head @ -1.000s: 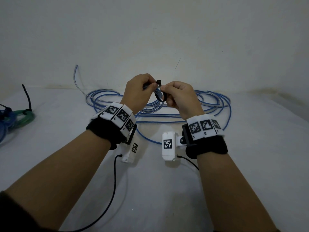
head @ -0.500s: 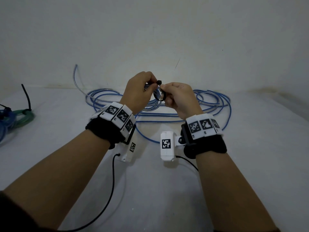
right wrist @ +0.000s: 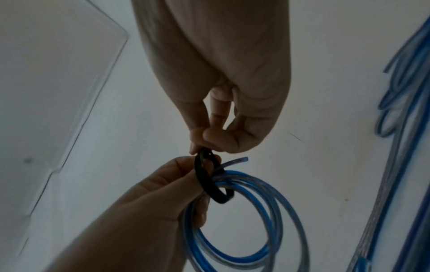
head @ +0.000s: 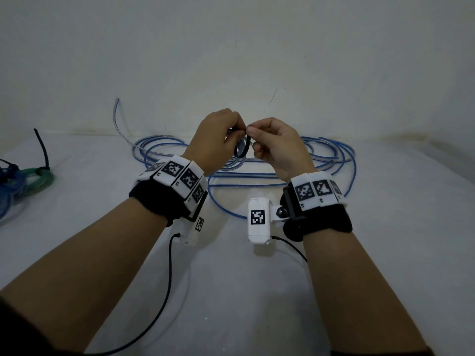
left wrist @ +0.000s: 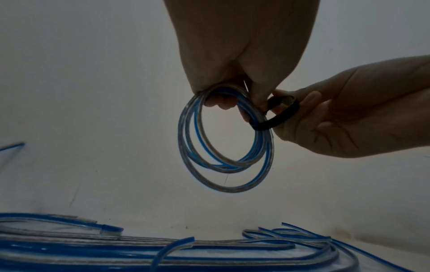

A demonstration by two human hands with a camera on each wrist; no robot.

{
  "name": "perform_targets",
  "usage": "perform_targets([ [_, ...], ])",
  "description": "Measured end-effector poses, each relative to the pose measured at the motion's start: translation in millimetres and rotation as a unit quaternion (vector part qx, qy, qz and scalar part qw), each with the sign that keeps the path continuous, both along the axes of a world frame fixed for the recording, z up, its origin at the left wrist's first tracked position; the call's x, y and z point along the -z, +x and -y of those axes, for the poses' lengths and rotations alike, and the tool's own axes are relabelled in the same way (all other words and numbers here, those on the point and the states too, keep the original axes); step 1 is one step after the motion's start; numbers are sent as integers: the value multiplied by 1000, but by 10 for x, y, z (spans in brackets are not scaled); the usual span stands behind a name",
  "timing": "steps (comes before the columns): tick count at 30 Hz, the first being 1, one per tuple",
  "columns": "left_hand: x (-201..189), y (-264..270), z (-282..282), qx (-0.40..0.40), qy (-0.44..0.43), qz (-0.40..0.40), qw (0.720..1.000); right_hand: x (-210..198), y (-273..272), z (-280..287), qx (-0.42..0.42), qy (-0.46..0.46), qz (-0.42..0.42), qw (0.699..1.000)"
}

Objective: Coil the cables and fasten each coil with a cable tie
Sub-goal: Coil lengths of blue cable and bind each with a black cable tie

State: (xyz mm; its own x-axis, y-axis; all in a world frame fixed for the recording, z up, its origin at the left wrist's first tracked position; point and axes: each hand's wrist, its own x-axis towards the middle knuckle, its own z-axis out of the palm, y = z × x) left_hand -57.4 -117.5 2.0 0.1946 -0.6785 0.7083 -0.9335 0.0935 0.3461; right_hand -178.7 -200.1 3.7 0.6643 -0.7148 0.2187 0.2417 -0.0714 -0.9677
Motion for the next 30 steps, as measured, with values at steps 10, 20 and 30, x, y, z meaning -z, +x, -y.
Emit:
perform_targets([
  [10,-19,-66,-62,101,102,13,990,85,-73,197,105,129,17,986],
  [20,-69,0,-150,56,118,-70,989,-5,17,-11,38,65,6,997],
  [30,-151,-164,-264,68,127,7,989,-183,57,71,113,12,-119,986],
])
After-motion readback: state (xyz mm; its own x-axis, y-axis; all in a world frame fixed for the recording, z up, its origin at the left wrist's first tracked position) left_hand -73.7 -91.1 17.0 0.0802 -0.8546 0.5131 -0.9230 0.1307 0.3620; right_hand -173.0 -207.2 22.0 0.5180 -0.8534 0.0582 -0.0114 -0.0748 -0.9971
